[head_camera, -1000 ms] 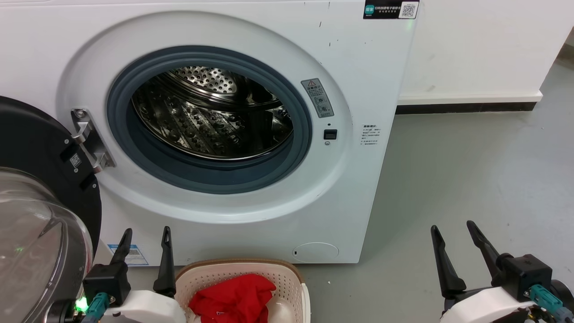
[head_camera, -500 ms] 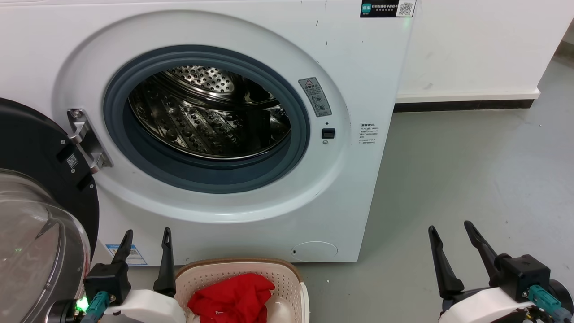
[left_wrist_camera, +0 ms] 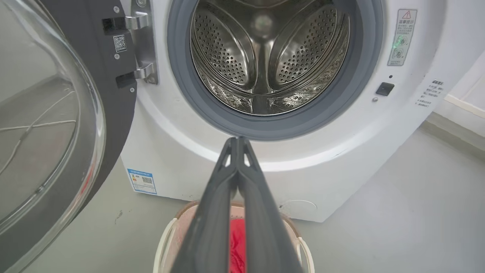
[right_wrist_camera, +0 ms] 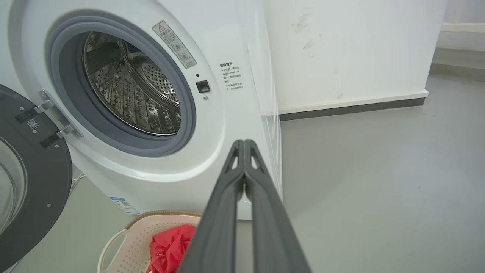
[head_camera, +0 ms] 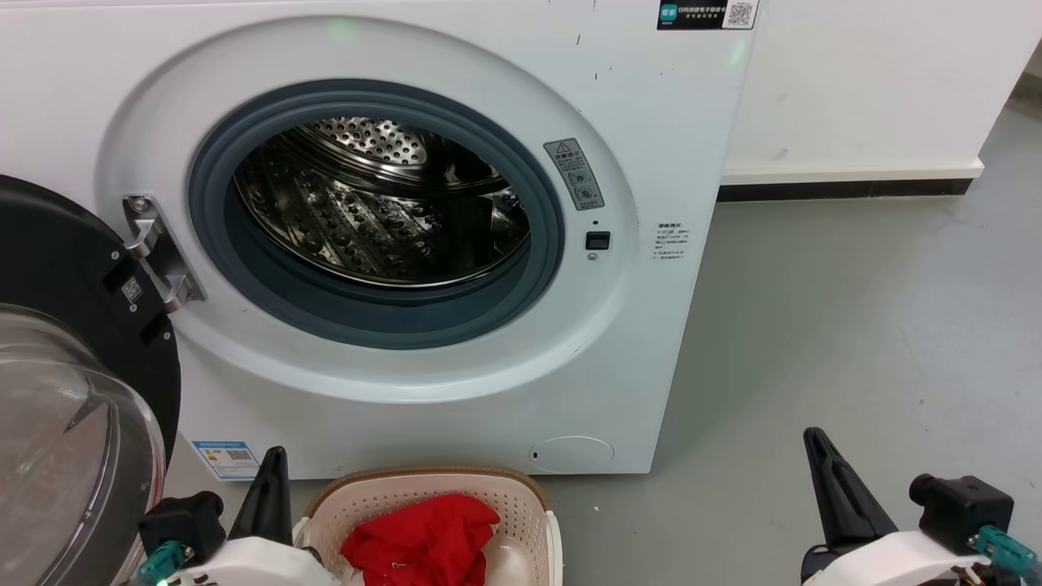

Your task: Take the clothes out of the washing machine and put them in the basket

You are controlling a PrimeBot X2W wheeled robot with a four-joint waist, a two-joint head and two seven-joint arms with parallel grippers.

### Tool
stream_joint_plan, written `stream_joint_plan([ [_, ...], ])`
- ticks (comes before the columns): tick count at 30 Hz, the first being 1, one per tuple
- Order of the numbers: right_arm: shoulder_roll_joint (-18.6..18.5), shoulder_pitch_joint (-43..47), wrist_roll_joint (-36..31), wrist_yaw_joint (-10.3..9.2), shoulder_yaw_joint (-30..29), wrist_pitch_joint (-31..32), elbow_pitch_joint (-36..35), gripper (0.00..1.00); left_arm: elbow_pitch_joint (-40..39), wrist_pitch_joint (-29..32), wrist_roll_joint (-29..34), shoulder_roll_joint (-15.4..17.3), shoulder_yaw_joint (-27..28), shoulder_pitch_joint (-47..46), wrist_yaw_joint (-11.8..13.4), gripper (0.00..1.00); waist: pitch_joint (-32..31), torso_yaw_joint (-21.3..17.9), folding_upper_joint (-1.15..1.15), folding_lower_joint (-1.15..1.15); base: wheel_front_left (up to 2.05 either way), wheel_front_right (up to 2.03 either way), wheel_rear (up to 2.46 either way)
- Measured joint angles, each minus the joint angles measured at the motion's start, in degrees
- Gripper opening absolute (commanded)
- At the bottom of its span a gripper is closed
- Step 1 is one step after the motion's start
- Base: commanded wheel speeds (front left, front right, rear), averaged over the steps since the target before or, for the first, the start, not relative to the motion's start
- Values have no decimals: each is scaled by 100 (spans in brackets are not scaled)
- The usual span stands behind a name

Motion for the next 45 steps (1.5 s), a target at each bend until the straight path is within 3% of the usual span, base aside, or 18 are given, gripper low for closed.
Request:
stream_joint_plan([
  [20, -96, -326, 2146, 0, -68, 85, 397, 0, 400, 236, -1841, -199, 303, -287, -382, 0, 49, -9, 0, 1, 0, 0, 0],
  [45, -148, -637, 4174, -1, -201, 229, 765, 0, 686, 474, -3623, -419, 612, -578, -761, 0, 111, -19, 0, 1, 0, 0, 0],
])
